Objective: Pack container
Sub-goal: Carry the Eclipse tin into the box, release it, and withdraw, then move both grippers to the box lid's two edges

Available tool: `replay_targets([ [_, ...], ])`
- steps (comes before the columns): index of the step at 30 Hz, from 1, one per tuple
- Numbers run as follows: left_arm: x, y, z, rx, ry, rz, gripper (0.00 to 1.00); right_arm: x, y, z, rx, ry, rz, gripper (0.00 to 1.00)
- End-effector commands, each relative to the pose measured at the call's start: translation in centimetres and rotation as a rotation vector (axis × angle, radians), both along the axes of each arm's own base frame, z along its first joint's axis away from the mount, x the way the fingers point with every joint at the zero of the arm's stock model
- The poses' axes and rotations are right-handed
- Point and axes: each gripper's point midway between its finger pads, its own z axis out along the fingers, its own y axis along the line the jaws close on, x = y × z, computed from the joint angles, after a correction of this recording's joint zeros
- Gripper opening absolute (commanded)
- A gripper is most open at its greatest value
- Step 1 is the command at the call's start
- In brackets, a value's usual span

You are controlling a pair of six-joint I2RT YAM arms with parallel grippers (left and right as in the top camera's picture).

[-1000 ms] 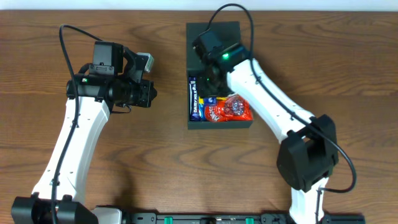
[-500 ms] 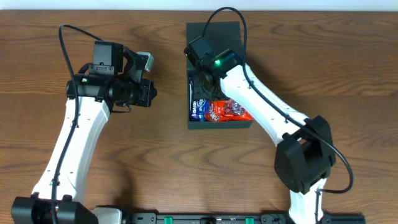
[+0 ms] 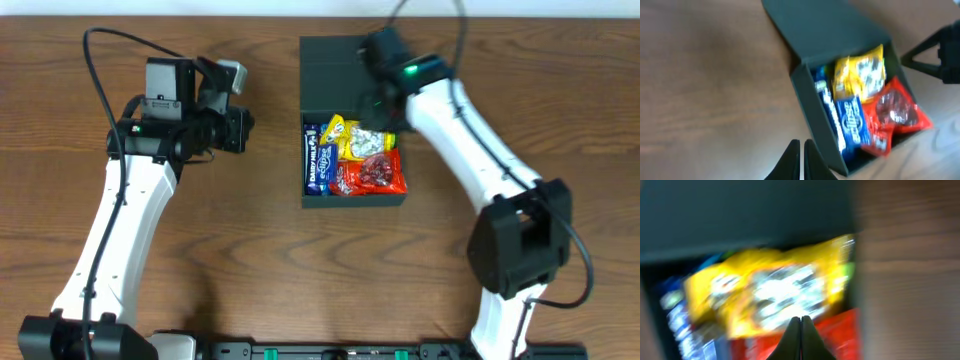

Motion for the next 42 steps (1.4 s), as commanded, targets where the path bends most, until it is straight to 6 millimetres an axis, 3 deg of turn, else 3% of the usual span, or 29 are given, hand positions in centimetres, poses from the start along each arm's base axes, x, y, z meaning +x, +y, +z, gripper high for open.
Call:
replay_targets([
  [1,1.5,0.5,-1.3,0.000,0.009,0.043,0.06,1.7,-4.2,1.5,-0.002,-0.051,-0.071,0.02],
  [5,3.9,0.3,-4.3,-0.051,0.066,0.111,0.06,3.7,-7.7,1.6,0.036,-0.089,-0.108,0.02],
  [9,6.1,-0.2,-8.4,-0.159,0.189,0.242,0.06,5.6,-8.4,1.0,0.145,-0.119,-0.073,0.02],
  [12,7.1,-0.9,-10.2,-0.235,0.242,0.284,0.06,7.1,-8.9,-0.1,0.195,-0.139,-0.074,0.02],
  [16,8.7,-1.1,-11.4,-0.301,0.261,0.354,0.06,8.1,-8.3,-2.1,0.264,-0.123,-0.062,0.02],
  [18,10.7,-1.2,-11.9,-0.354,0.258,0.400,0.06,8.6,-7.5,-3.8,0.305,-0.108,-0.047,0.02],
  [26,16.2,-2.9,-13.6,-0.388,0.368,0.359,0.06,10.2,-5.6,-6.3,0.432,-0.096,-0.117,0.02],
  [32,17.3,-3.9,-15.2,-0.417,0.466,0.345,0.06,10.2,-4.6,-8.5,0.505,-0.044,-0.158,0.02],
  [37,16.6,-4.8,-17.0,-0.468,0.553,0.337,0.06,10.1,-4.6,-9.6,0.506,-0.026,-0.171,0.02],
  [42,16.1,-5.4,-17.3,-0.484,0.581,0.318,0.06,10.2,-4.3,-10.0,0.526,-0.019,-0.175,0.01],
])
